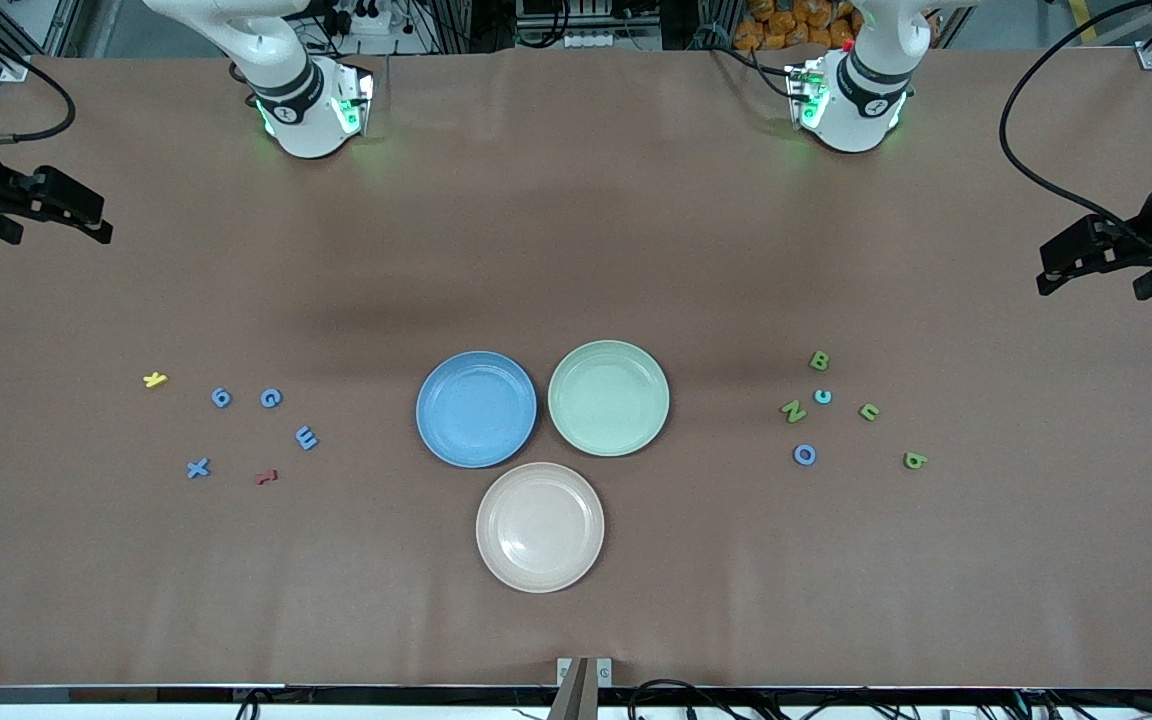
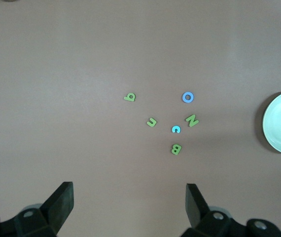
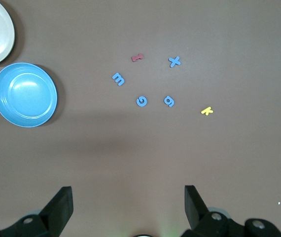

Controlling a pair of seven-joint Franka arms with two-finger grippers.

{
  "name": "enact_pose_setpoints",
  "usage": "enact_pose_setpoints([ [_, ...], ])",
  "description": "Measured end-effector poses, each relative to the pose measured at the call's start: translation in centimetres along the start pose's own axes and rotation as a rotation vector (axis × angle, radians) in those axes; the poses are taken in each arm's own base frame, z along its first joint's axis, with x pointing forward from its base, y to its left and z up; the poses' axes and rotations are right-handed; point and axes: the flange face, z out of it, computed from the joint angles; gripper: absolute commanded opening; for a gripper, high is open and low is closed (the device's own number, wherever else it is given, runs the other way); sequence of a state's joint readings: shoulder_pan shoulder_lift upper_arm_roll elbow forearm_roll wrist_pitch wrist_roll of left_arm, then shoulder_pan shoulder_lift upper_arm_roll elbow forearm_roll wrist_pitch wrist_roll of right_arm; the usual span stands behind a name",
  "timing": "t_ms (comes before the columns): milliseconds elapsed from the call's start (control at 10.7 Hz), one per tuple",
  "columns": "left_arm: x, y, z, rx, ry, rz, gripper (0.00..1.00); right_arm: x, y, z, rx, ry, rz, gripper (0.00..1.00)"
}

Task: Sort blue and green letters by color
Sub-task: 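Lift both grippers from the rest pose toward the letters, then grasp the green b with the left gripper while the right gripper reaches the blue G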

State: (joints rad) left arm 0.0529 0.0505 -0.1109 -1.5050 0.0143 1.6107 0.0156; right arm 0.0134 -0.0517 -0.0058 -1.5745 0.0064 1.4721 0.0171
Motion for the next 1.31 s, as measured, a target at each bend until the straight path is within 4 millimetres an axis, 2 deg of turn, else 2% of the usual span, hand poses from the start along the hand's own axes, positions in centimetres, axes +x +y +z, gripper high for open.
enact_pose_setpoints([
  [561, 0.0, -0.1, 0.1, 0.0, -0.002, -0.002, 1.0, 0.0, 0.0, 0.2, 0.0, -0.006, 0.001, 1.0],
  [749, -0.1, -0.1, 1.2, -0.001, -0.03, -0.001, 1.0, 0.3, 0.1, 0.9, -0.001, -0.021, 0.003, 1.0],
  [936, 0.0, 0.1, 2.9, -0.002, -0.065, 0.003, 1.0, 1.3, 0.2, 2.7, -0.002, -0.054, 0.005, 1.0],
  [1310, 0.7, -0.2, 6.6, -0.005, -0.085, 0.001, 1.0, 5.2, 0.2, 8.6, -0.003, -0.099, -0.009, 1.0],
])
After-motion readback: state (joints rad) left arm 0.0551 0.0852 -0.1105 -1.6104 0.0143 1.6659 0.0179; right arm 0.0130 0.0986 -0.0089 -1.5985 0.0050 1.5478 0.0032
